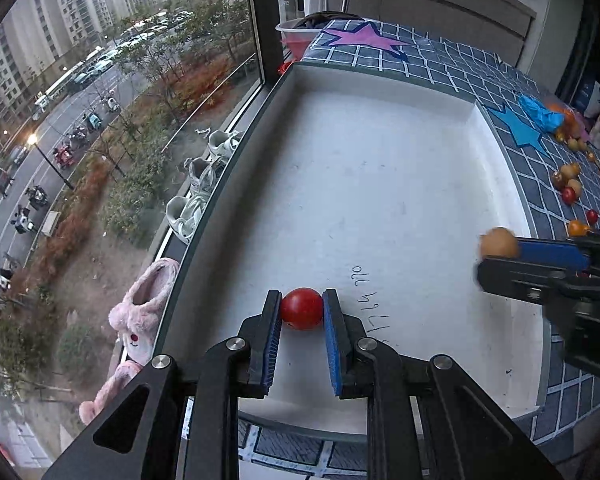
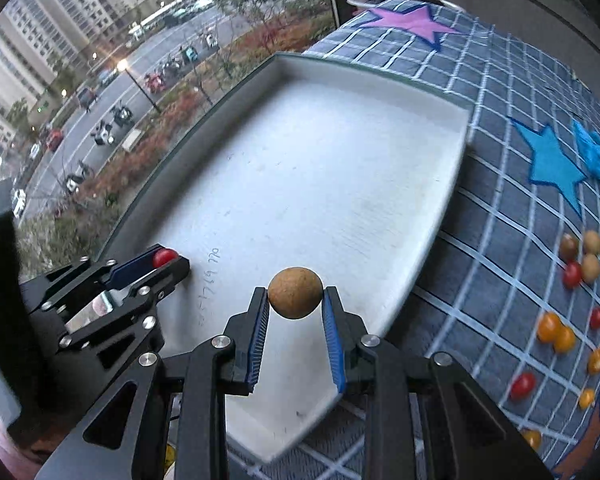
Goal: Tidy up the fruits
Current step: 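Carry both held fruits over the white tray, then open both grippers to drop the fruits into the white tray, then move both grippers back over the remaining tomatoes, then grasp a red cherry tomato with the left gripper while the right grasps an orange tomato, then carry both held tomatoes over the white tray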
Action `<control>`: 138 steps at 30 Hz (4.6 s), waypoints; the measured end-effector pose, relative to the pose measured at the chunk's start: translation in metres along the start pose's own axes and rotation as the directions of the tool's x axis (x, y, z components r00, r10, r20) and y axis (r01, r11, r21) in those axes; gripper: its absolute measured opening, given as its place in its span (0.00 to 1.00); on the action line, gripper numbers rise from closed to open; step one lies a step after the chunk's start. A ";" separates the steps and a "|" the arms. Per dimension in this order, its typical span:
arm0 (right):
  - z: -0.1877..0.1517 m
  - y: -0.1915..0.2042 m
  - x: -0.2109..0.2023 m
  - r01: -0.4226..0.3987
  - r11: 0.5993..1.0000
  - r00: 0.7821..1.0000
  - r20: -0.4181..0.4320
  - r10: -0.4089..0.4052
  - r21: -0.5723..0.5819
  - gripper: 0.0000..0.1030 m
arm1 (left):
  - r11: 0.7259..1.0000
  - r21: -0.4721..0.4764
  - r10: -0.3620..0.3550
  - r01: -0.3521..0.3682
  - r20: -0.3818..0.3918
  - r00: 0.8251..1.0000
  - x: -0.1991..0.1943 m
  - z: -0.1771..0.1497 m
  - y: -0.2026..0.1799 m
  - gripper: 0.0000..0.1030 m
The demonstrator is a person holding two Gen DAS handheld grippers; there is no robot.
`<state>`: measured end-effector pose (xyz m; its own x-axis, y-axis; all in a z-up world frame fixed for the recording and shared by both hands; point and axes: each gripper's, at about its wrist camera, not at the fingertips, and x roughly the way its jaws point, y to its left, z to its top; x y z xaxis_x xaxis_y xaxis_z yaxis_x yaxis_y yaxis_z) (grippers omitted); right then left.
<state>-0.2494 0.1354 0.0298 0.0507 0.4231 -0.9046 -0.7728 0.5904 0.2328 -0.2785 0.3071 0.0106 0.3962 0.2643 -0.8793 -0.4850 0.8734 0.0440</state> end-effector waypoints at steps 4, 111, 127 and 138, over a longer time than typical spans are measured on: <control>0.005 0.003 0.018 0.032 0.999 0.998 -0.046 -0.033 -0.023 0.29 | 1.000 0.017 0.008 -0.009 0.012 1.000 -0.003 -0.005 0.000 0.21; -0.140 -0.223 -0.094 0.152 0.913 0.968 0.129 -0.214 0.377 0.21 | 0.919 0.316 -0.245 0.237 -0.013 0.969 -0.036 -0.001 -0.219 0.19; -0.121 -0.185 -0.114 0.142 0.936 0.967 0.159 -0.201 0.321 0.21 | 0.939 0.256 -0.252 0.231 0.052 0.966 -0.061 0.000 -0.169 0.19; -0.086 -0.127 -0.108 0.117 0.970 0.974 0.168 -0.154 0.214 0.21 | 0.963 0.184 -0.215 0.198 0.075 0.974 -0.060 0.001 -0.112 0.19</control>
<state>-0.2107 -0.0447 0.0675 0.2749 0.4363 -0.8568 -0.6081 0.7692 0.1966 -0.2468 0.1937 0.0591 0.5483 0.1005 -0.8302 -0.2453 0.9684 -0.0448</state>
